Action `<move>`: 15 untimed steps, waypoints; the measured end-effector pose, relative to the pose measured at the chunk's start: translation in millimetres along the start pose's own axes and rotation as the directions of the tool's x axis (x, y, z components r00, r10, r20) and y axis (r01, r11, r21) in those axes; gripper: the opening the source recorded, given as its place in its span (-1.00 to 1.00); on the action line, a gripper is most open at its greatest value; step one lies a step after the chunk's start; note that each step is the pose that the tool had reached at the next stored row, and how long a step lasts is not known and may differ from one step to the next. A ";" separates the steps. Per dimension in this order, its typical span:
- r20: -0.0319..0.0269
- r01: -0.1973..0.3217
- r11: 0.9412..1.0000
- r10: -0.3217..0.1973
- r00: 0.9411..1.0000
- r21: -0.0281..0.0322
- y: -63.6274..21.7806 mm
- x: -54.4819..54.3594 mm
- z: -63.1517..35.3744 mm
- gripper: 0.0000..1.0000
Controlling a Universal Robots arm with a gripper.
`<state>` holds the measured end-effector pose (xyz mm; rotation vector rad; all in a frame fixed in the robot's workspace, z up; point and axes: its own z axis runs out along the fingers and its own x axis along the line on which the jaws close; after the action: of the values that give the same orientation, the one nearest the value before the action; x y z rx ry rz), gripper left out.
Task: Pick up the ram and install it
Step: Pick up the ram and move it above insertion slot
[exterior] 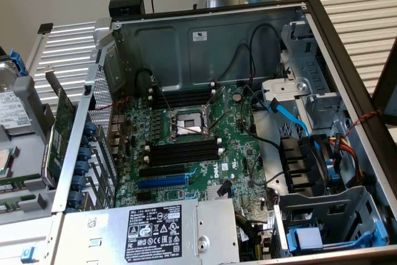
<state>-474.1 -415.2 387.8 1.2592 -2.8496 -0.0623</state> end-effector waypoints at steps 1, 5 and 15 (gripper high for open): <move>-0.001 0.018 1.000 -0.018 1.000 0.000 0.0 0.0 0.1 -0.79; -0.004 0.091 0.996 -0.091 0.996 0.000 0.0 0.0 0.6 -0.79; -0.013 0.270 0.963 -0.270 0.963 0.000 -0.1 0.0 1.6 -0.79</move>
<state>-474.1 -415.2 386.2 1.6335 -2.6468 -0.0562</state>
